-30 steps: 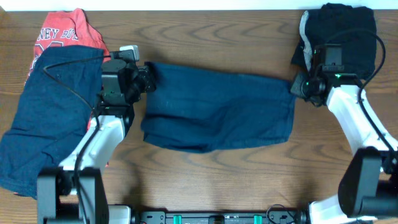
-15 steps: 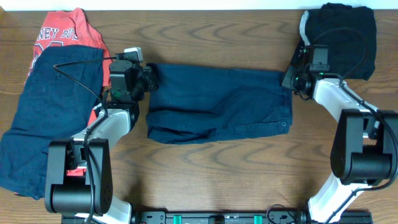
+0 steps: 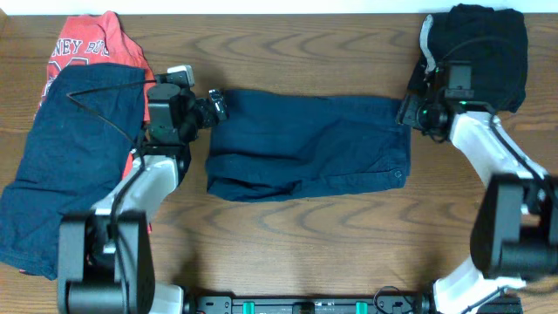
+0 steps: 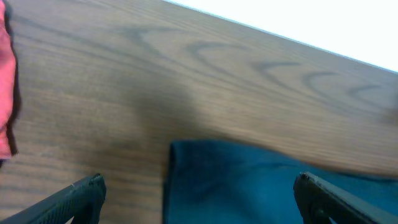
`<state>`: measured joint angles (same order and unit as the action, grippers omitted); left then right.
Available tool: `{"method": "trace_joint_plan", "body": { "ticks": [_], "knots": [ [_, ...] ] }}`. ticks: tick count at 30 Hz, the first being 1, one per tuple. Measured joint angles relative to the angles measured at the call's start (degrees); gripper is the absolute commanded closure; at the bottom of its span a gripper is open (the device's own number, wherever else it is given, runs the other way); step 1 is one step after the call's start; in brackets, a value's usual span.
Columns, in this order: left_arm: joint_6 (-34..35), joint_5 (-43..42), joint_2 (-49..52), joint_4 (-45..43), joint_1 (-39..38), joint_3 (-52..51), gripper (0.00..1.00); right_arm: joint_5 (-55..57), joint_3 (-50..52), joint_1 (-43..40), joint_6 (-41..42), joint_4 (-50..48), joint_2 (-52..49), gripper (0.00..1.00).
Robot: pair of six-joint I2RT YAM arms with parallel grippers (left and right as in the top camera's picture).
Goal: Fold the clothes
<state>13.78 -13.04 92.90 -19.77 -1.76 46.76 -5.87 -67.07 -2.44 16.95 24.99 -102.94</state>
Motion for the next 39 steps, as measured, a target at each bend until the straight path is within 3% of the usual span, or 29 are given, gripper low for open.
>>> {"method": "trace_joint_plan", "body": {
  "ticks": [6,14,19,23,28,35,39],
  "knots": [
    [-1.5,-7.3,-8.1,7.8,0.0,0.2,0.02,-1.3,-0.6,0.0,-2.4,8.9,11.1,0.19],
    [-6.7,-20.2,-7.1,20.9,0.0,0.5,0.02,-4.4,-0.7,-0.2,-5.1,17.9,10.3,0.18],
    [-11.3,-24.8,-5.9,27.8,0.0,0.5,0.02,-6.0,-0.7,-0.5,-6.4,19.6,10.3,0.32],
    [-13.8,-26.0,-2.6,30.0,0.0,0.5,0.02,-5.7,-0.7,-1.2,-6.8,19.7,10.3,0.33],
    [-14.9,-25.8,3.6,30.2,0.4,0.5,0.24,-4.8,-0.7,-1.3,-6.8,20.3,10.3,0.35],
    [-15.1,-25.2,7.3,30.3,1.7,0.6,0.78,-4.5,-0.7,-1.3,-6.7,20.9,10.3,0.36],
    [-15.2,-24.1,7.3,30.5,2.2,0.8,0.87,-4.2,-0.7,-1.3,-6.6,20.5,9.9,0.36]
  ]
}}
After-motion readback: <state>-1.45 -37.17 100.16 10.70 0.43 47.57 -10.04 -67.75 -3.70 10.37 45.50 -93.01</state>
